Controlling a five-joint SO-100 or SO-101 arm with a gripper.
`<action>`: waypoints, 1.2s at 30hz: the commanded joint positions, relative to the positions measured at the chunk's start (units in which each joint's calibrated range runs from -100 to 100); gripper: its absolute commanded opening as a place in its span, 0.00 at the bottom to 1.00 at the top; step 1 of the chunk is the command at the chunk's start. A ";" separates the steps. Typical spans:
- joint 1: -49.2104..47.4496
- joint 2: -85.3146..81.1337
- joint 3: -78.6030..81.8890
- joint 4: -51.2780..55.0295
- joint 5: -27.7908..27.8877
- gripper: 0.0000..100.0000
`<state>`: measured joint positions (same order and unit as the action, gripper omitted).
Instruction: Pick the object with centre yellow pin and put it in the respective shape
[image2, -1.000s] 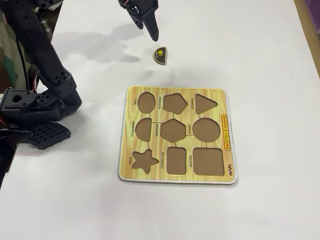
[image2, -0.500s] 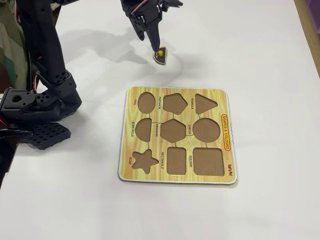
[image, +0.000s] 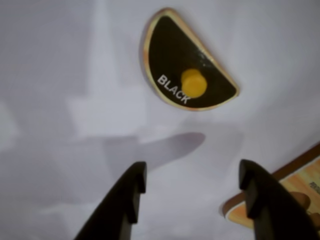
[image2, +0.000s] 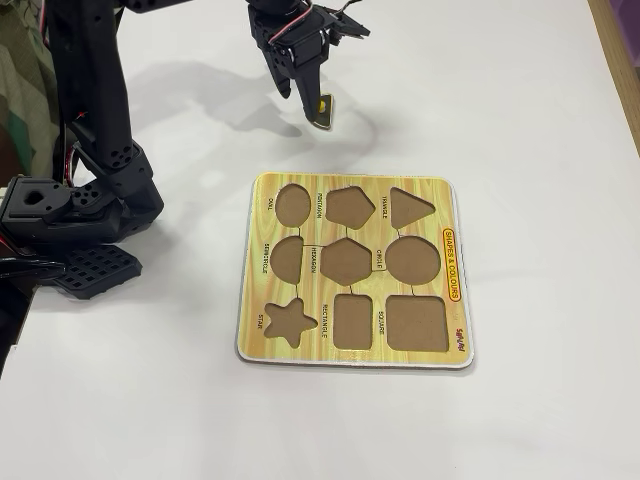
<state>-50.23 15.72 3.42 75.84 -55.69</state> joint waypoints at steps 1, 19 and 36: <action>1.41 0.85 -6.03 -0.64 -0.01 0.21; 1.21 8.71 -16.91 -0.73 -0.06 0.21; 1.41 12.23 -18.08 -0.73 -0.11 0.21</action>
<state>-49.86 29.04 -12.77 75.75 -55.69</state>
